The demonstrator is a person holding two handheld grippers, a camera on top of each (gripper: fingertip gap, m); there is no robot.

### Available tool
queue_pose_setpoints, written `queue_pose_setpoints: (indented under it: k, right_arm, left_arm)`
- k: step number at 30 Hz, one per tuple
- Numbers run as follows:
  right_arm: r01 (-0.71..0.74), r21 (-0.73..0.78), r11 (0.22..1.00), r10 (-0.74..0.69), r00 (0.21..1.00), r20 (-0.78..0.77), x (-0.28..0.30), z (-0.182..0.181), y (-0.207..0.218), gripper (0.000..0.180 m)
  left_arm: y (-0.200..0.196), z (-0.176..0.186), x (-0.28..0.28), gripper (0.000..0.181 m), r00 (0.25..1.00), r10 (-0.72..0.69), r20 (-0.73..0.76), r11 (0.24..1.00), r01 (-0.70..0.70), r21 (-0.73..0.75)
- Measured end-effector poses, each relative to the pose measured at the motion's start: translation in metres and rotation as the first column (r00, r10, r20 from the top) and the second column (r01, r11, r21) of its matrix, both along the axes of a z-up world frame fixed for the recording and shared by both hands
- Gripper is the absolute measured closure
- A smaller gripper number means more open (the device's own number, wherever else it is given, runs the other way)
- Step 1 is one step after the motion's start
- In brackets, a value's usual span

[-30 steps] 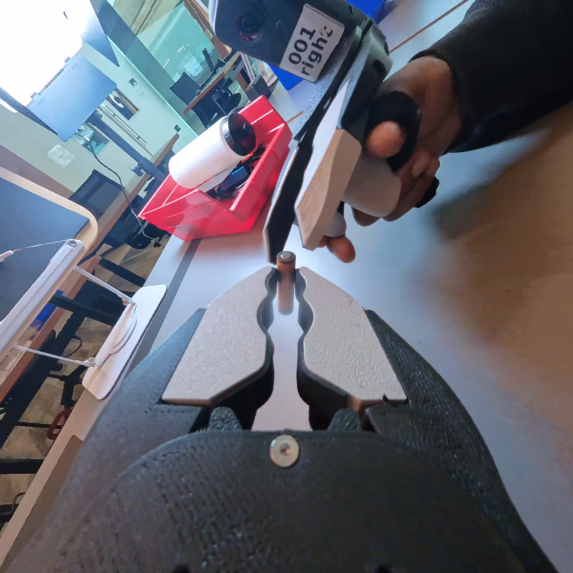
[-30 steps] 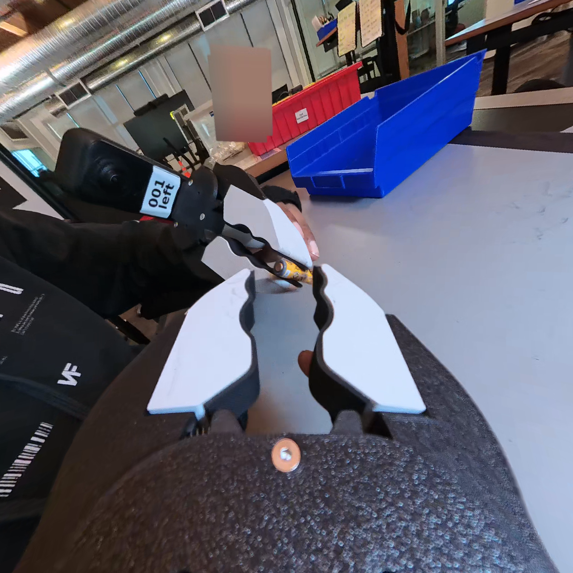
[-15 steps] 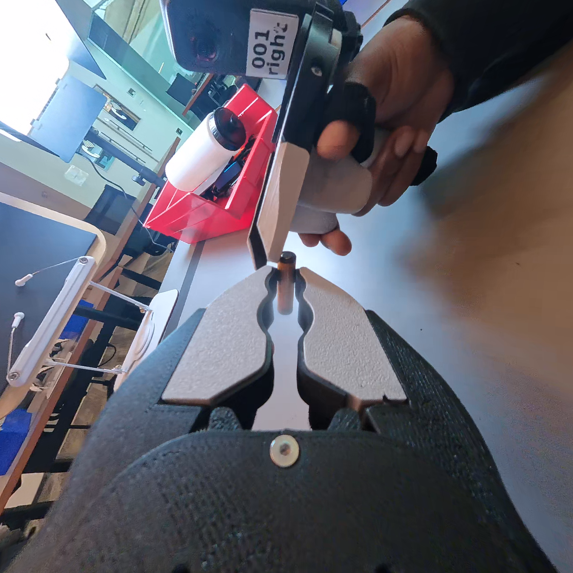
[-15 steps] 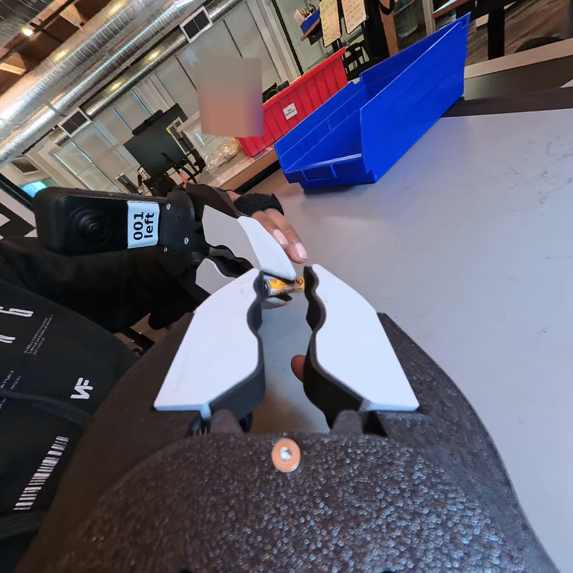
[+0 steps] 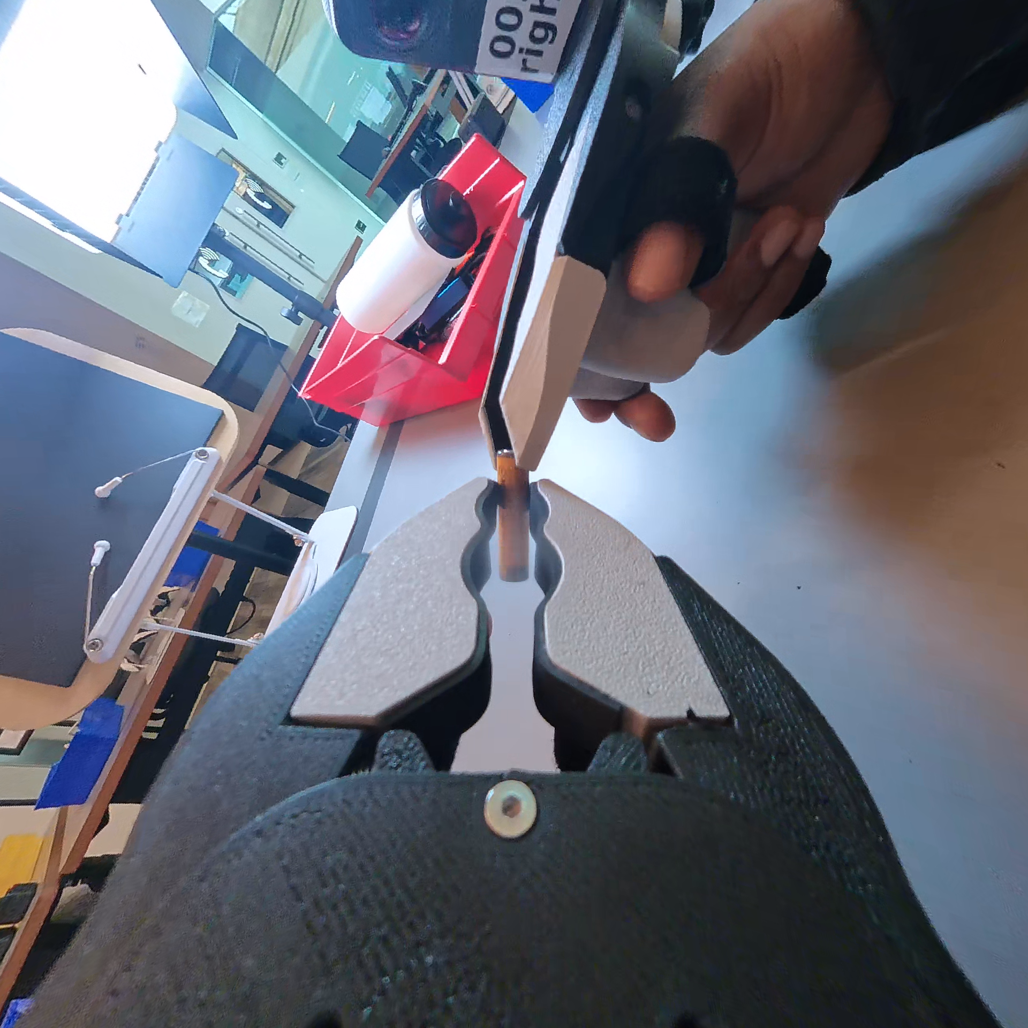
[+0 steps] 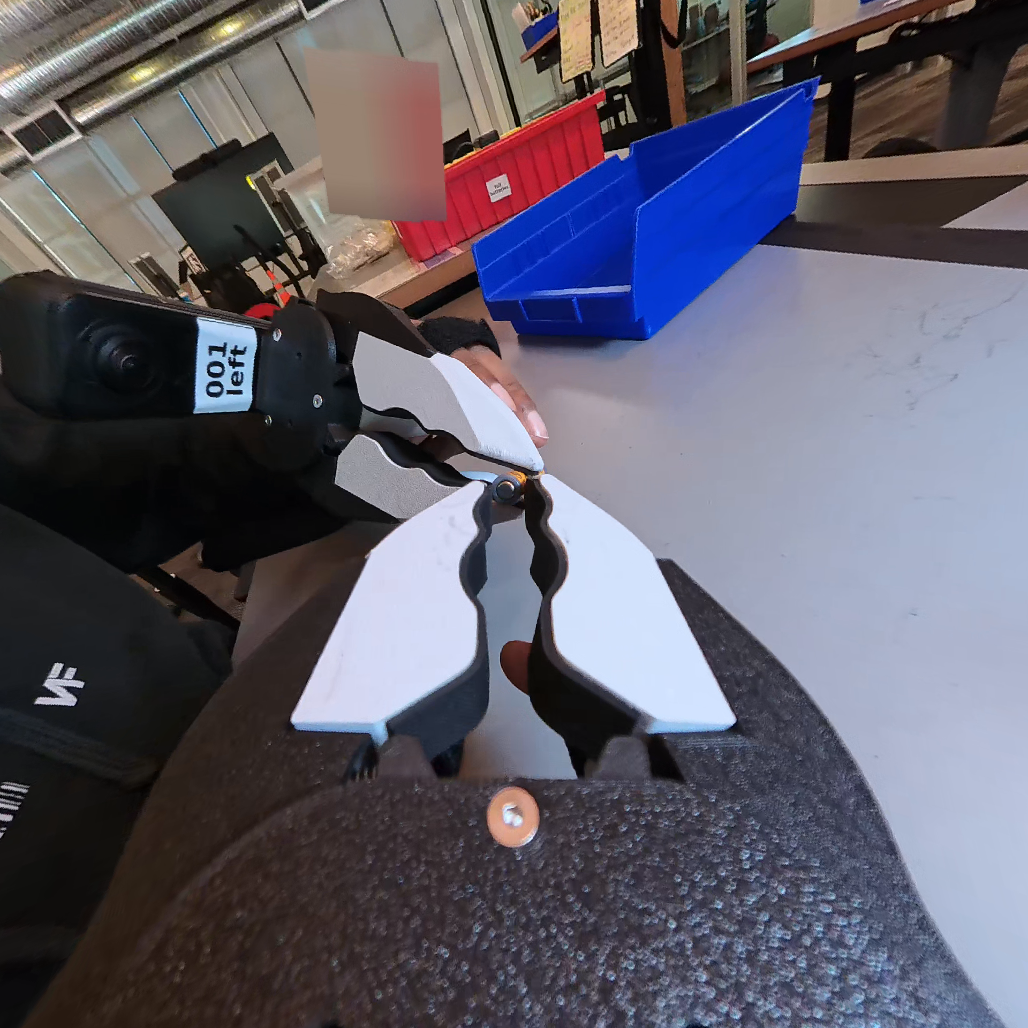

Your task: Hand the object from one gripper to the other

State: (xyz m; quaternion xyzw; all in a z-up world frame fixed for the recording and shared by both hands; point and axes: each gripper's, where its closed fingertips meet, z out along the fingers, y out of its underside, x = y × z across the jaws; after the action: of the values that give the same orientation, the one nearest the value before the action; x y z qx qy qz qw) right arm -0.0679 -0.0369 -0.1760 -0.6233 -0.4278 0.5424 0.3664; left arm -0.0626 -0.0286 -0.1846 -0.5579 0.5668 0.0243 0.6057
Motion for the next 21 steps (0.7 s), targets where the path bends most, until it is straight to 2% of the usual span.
queue_pose_setpoints:
  k: [3,5,7,10,13,16,19,21]
  right_arm:
    - [-0.013,-0.008,1.0,0.012,1.0,-0.015,0.001,0.002,0.0,0.169]
    - [-0.017,0.008,1.0,0.017,0.999,-0.031,0.002,0.005,0.0,0.169]
    - [-0.002,0.047,0.999,0.004,0.999,-0.045,0.004,0.008,0.002,0.169]
    - [0.03,0.1,0.995,-0.023,0.997,-0.075,0.008,0.016,0.007,0.169]
    - [0.067,0.175,0.982,-0.049,0.993,-0.104,0.01,0.023,0.009,0.169]
    - [0.113,0.331,0.937,-0.074,0.989,-0.128,0.012,0.03,0.007,0.169]
    - [0.154,0.555,0.817,-0.095,0.986,-0.134,0.012,0.037,-0.001,0.169]
    - [0.155,0.669,0.727,-0.112,0.988,-0.107,0.009,0.034,-0.006,0.169]
  left_arm:
    - [-0.001,0.003,0.0,0.17,1.0,-0.009,0.018,1.0,0.009,-0.002]
    - [-0.002,0.005,0.001,0.17,0.997,-0.025,0.08,0.998,0.029,-0.057]
    - [-0.002,0.007,0.0,0.169,0.979,-0.032,0.199,0.978,0.072,-0.194]
    - [0.0,0.017,-0.004,0.163,0.905,-0.003,0.424,0.9,0.187,-0.393]
    - [0.001,0.017,-0.006,0.149,0.828,0.08,0.555,0.761,0.309,-0.57]
    - [-0.001,0.021,-0.003,0.136,0.703,0.195,0.684,0.555,0.495,-0.668]
    - [-0.002,0.027,0.0,0.135,0.579,0.317,0.751,0.378,0.649,-0.66]
    - [-0.006,0.029,0.004,0.135,0.549,0.345,0.761,0.321,0.693,-0.646]
